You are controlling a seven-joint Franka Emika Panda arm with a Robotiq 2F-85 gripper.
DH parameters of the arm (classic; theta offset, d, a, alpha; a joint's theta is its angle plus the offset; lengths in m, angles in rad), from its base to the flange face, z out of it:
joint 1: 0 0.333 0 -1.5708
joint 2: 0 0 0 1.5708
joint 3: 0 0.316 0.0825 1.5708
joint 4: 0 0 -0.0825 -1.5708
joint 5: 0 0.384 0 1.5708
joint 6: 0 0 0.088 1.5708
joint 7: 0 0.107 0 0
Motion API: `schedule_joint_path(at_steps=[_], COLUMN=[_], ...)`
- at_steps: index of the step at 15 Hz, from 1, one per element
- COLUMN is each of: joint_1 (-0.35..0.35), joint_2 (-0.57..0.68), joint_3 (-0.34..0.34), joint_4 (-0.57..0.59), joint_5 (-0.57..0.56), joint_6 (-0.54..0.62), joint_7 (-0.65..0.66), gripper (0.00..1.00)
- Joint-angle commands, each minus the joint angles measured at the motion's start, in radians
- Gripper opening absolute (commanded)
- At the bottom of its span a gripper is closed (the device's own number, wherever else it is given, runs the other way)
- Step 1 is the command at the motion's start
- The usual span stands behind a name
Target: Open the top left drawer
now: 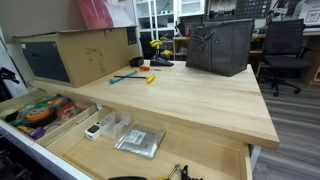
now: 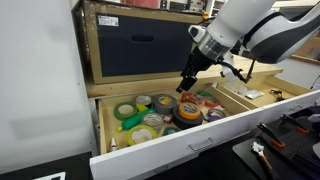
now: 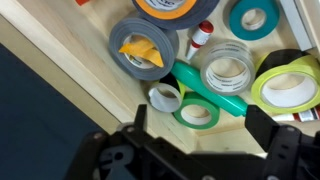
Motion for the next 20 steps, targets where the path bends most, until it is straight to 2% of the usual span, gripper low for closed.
schedule_joint_path(at_steps=[1,3,5,9,11,12,13,15,18,19,20], joint_1=[-0.049,-0.073,-0.096,-0.117,-0.111,-0.203,-0.097,-0.068,0.01,0.024,-0.056], joint_2=[-0.086,-0.118,-0.147,-0.213,-0.239,-0.252,-0.262,-0.303,-0.381,-0.409,-0.432], joint_3=[-0.042,-0.063,-0.076,-0.096,-0.112,-0.015,-0.118,-0.135,-0.206,-0.229,-0.158], joint_4=[-0.077,-0.103,-0.138,-0.217,-0.258,-0.28,-0.296,-0.32,-0.332,-0.331,-0.33], joint_5=[0.022,0.042,0.112,0.286,0.429,0.543,0.626,0.799,1.015,1.055,1.135], joint_6=[0.041,0.044,0.059,0.094,0.123,0.142,0.145,0.135,0.061,0.029,-0.002], joint_7=[0.045,0.054,0.026,-0.051,-0.151,-0.239,-0.308,-0.459,-0.665,-0.709,-0.783], gripper=[1.0,1.0,1.0,1.0,1.0,1.0,1.0,1.0,1.0,1.0,1.0])
